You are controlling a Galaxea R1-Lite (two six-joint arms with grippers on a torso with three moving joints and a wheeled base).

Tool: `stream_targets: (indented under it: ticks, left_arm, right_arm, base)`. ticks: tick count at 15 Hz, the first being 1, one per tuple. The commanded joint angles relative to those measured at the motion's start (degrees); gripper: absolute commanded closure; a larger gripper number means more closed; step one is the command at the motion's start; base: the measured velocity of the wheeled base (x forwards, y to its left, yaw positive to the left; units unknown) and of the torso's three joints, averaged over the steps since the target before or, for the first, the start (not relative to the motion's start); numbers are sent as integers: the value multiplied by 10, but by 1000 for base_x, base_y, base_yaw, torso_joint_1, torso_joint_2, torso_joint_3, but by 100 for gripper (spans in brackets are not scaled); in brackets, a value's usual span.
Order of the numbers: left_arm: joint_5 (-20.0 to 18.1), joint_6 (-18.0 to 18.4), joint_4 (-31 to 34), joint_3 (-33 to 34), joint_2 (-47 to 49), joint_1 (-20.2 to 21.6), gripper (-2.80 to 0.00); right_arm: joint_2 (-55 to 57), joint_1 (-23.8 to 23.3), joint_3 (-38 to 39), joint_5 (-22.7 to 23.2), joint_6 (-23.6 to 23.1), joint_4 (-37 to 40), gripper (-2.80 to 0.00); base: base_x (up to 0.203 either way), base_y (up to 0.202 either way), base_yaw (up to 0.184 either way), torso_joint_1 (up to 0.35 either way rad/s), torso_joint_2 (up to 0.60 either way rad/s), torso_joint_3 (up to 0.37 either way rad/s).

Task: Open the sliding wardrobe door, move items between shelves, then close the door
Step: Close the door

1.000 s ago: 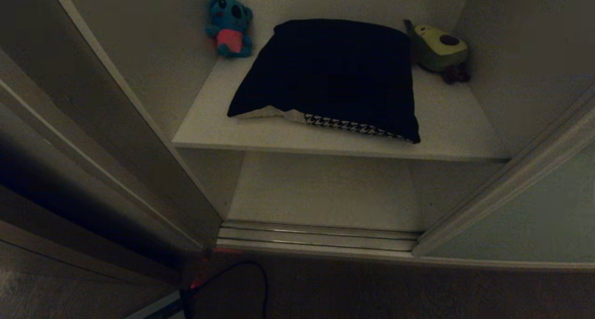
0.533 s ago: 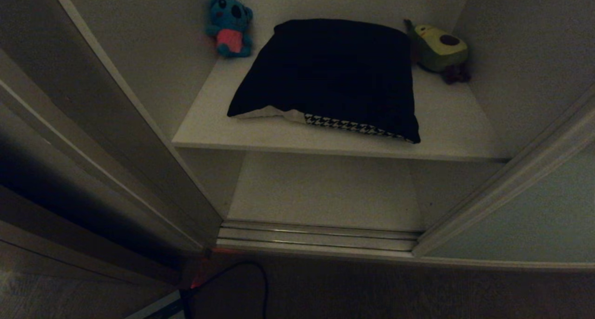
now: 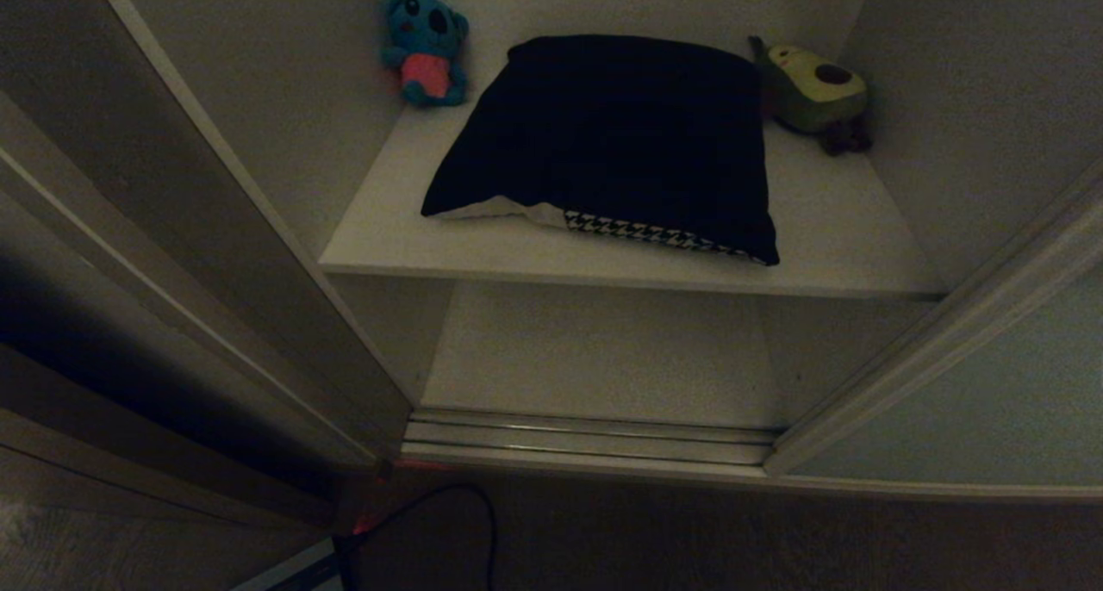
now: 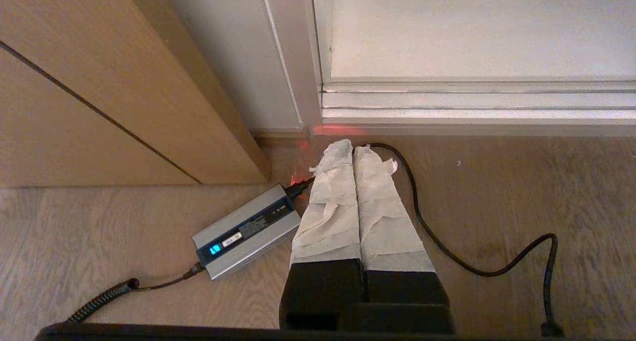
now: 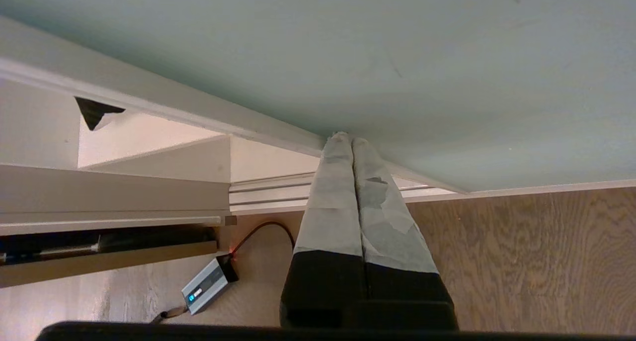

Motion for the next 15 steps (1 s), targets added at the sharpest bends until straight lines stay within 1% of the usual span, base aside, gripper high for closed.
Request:
stream_targets:
  ticks: [1, 5, 7, 11, 15]
  left_arm:
    - [0, 0, 1, 0, 0, 0, 0]
    - [0, 0, 1, 0, 0, 0, 0]
    - [0, 0, 1, 0, 0, 0, 0]
    - [0, 0, 1, 0, 0, 0, 0]
    - [0, 0, 1, 0, 0, 0, 0]
  right_arm:
    - [-1, 10, 4, 2, 1, -1, 0]
    - [-2, 18, 13, 2, 3, -27, 0]
    - [-8, 37, 19, 2, 2, -29, 0]
    - [-26, 117, 22, 1, 2, -28, 0]
    - [-30, 209, 19, -6, 0, -30, 0]
  base:
    - [0, 0, 0, 0, 0, 0]
    - [0, 0, 0, 0, 0, 0]
    - [0, 0, 0, 0, 0, 0]
    - [0, 0, 0, 0, 0, 0]
    - [0, 0, 0, 0, 0, 0]
